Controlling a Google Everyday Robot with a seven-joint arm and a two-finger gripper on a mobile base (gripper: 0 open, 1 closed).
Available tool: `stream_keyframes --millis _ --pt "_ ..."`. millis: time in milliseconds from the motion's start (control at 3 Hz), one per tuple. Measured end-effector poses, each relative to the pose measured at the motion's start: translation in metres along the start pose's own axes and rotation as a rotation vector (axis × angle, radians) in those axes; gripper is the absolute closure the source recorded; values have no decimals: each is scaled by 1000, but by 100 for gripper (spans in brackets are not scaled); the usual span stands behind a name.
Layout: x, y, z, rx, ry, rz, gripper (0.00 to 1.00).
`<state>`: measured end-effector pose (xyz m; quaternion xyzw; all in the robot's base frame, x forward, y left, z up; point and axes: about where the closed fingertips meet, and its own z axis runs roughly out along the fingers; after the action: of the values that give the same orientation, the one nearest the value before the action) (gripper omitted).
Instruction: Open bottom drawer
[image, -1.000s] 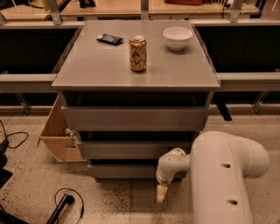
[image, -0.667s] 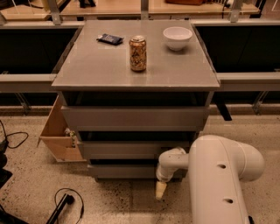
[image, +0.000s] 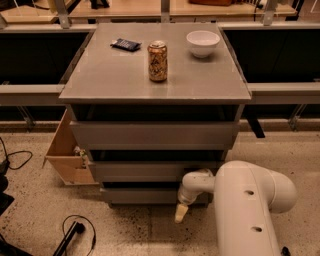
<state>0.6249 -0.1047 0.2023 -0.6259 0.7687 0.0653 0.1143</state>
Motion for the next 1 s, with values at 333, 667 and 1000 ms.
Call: stream_keyframes --millis 333,667,1000 --pt "-2 -1 11 0 -15 27 0" --pt "-5 3 22 -10 -26 41 17" --pt "5 18 30 -34 -8 56 40"
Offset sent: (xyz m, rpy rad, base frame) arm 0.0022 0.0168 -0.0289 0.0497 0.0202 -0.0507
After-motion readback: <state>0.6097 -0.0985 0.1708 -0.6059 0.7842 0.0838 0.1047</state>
